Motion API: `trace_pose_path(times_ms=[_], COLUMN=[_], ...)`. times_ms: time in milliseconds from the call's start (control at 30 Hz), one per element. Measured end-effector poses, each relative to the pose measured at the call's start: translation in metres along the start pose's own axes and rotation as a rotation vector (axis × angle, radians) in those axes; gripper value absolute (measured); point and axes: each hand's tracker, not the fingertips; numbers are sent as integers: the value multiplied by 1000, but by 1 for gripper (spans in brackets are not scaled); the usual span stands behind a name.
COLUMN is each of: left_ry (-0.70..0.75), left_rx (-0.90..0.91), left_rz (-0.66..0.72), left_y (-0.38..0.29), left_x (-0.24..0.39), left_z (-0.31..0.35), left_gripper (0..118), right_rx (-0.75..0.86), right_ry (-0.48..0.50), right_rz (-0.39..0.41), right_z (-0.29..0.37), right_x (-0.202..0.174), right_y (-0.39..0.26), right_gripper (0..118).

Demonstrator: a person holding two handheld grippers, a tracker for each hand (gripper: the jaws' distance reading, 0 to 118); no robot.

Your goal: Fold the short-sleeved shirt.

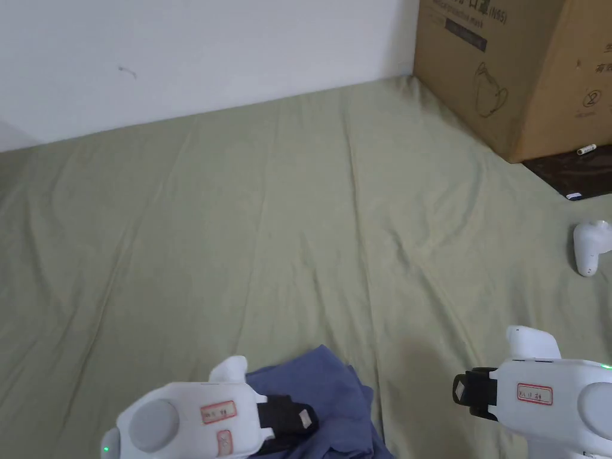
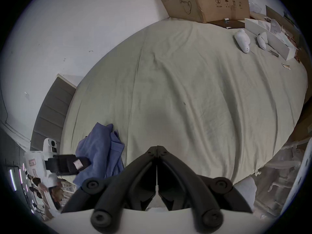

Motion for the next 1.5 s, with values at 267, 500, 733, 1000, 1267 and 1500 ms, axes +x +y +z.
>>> trace_pose_path(times_ms=[267,500,733,1000,1267,1500], left_ry=[26,18,-123,-129,-64,-72], left_rx=[-120,-135,-83,171,263,230], left_rz=[-118,-162,-162,-69,109,135], left_y=[-20,-34,-24,10,-12,-25], left_x=[40,56,57,2,-76,-102], left_z=[-48,-52,-20,103,146,121], left_gripper=[1,0,0,0,0,1], right_rx=[-7,-24,-17,35,-114,-240], right_ry=[-25,-27,5,141,190,103], right_rz=[-25,-18,37,228,349,359], right_z=[1,-1,3,16,-39,-93], right_x=[14,13,-10,-75,-129,-128], right_y=[-3,-4,4,15,-3,-23], right_gripper=[0,0,0,0,0,0])
